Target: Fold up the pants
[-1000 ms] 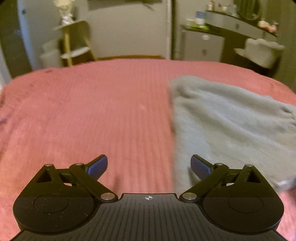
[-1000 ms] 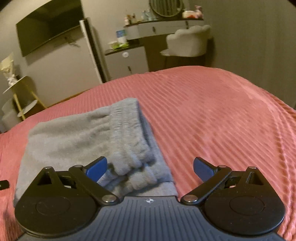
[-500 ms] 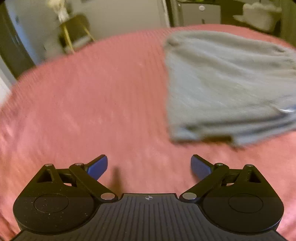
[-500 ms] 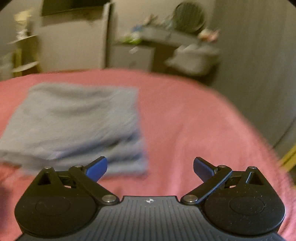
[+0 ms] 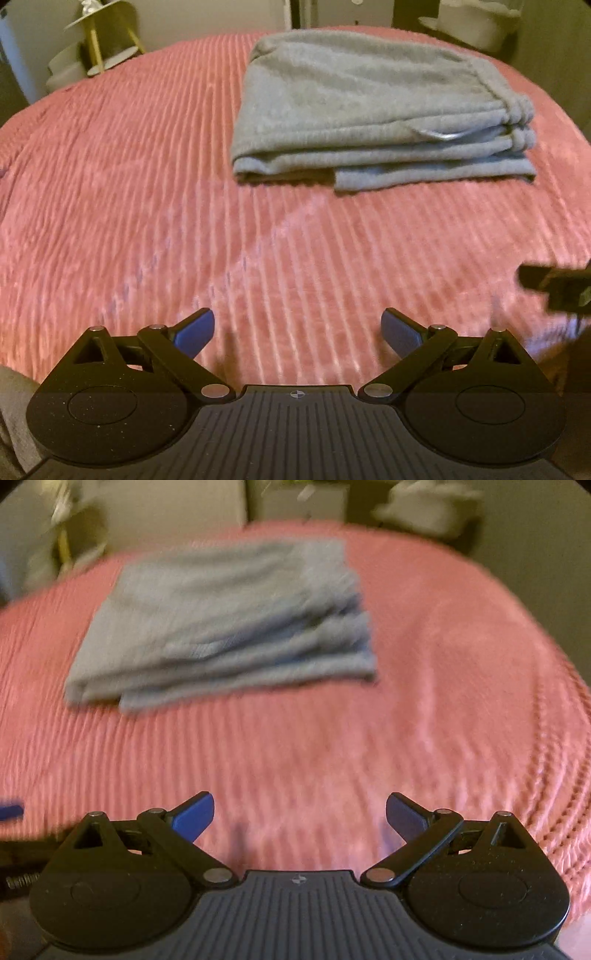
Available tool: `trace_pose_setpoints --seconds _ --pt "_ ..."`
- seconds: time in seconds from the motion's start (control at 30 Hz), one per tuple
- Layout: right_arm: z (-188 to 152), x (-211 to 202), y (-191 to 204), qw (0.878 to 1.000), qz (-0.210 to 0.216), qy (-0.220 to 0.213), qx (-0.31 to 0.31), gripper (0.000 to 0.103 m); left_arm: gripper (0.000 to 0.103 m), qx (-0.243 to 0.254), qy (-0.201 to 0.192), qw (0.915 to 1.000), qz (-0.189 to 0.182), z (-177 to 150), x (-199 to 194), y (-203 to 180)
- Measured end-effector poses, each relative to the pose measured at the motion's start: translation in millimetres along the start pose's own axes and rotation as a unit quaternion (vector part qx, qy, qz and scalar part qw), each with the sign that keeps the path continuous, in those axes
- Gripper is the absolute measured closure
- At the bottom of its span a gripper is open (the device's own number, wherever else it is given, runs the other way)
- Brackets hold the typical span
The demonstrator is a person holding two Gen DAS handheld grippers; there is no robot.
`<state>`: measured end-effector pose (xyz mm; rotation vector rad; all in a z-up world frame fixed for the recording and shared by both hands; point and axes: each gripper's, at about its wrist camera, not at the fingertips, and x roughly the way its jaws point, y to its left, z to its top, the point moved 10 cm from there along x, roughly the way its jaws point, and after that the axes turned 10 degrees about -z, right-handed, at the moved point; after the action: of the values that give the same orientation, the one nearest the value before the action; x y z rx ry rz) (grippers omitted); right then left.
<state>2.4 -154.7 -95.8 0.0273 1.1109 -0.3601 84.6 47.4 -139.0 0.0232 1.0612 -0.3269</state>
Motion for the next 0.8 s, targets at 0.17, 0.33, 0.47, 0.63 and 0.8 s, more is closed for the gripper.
trace_pose_setpoints --seconds 0.17,0.33,0.47,0.63,0.8 --pt "4 -12 8 0.998 -0.046 -0.034 -0.040 0.003 0.003 0.006 -0.028 0.9995 0.010 16 -14 -8" --pt "15 -28 13 0.997 -0.044 -0.047 -0.049 0.003 0.003 0.029 -0.035 0.9988 0.018 25 -23 -14" --pt "28 -28 13 0.996 -0.045 -0.056 -0.046 0.003 0.003 0.027 -0.042 0.9987 0.009 33 -23 -14" --pt "37 -23 12 0.997 -0.040 -0.051 -0.034 0.003 0.003 0.005 -0.041 0.9991 -0.007 46 -15 -13" --pt "45 -15 10 0.998 -0.035 -0.046 -0.027 0.003 0.003 0.014 -0.036 0.9993 0.002 58 -5 -15"
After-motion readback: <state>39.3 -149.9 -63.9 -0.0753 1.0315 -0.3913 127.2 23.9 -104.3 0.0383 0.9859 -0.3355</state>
